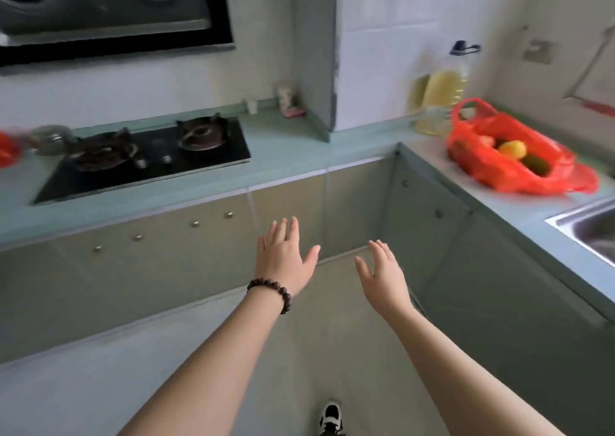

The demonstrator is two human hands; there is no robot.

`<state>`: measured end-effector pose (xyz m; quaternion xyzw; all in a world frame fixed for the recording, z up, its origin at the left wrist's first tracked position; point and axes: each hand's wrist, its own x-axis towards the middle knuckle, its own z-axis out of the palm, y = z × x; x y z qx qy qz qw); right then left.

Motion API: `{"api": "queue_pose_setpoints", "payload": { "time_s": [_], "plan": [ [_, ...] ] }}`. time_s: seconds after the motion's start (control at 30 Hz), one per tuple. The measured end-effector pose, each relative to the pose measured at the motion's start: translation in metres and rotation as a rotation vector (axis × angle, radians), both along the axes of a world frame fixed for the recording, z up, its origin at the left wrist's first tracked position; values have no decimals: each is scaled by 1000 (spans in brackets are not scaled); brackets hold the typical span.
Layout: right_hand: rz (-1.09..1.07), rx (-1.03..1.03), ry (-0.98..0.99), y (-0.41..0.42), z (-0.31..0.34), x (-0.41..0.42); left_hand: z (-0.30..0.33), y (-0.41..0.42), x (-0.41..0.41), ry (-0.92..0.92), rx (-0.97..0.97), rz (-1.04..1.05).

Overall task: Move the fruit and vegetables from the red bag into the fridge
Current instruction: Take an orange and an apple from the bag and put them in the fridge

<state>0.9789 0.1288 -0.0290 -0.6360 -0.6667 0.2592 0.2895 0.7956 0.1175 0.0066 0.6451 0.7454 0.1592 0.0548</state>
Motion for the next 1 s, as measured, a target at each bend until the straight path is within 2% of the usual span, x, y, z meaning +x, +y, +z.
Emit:
{"api": "queue_pose_setpoints", "payload": {
  "time_s": [0.3,0.57,0.7,1.0],
  "plan": [
    [-275,-17,-19,169,23,121,0,214,127,-32,-14,-287],
    [-490,-35,-8,260,17,243,-2,341,257,-16,-27,-515],
    [-518,25,-21,322,8,307,-11,405,324,-30,-16,-567],
    [-510,40,-64,446,6,434,-9,535,447,-75,-20,-538]
  ]
}}
